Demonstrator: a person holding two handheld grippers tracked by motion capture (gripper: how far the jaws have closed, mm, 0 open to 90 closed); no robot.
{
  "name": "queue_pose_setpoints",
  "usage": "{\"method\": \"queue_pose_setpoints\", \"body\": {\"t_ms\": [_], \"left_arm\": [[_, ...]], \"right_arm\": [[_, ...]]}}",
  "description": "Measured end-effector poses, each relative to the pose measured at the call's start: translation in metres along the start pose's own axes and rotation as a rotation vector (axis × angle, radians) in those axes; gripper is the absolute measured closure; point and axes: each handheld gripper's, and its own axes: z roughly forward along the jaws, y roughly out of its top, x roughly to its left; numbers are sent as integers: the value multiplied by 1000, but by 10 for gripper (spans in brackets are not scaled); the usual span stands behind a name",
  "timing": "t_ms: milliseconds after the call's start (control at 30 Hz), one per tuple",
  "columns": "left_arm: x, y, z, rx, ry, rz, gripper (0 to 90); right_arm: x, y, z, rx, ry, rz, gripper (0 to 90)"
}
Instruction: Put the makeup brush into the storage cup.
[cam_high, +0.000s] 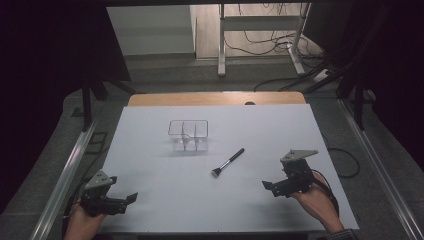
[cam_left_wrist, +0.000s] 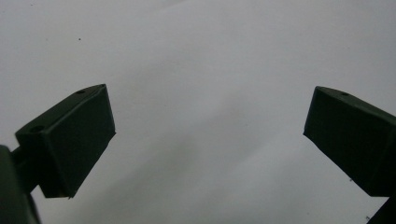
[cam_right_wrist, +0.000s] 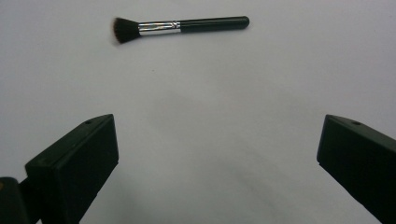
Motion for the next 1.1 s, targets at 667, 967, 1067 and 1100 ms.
{"method": "queue_pose_setpoints", "body": {"t_ms": [667, 967, 1067, 1100], "left_arm": [[1, 0, 0, -1, 10, -4, 20], [0, 0, 1, 10, 10, -1, 20], [0, 0, 1, 11, 8, -5, 21], [0, 0, 1, 12, 7, -5, 21]], "right_arm": [[-12, 18, 9, 53, -20, -19, 0], [-17, 26, 15, 101, -49, -30, 0], [-18, 29, 18, 110, -51, -25, 0], [-19, 30, 19, 110, -51, -29, 0]]}}
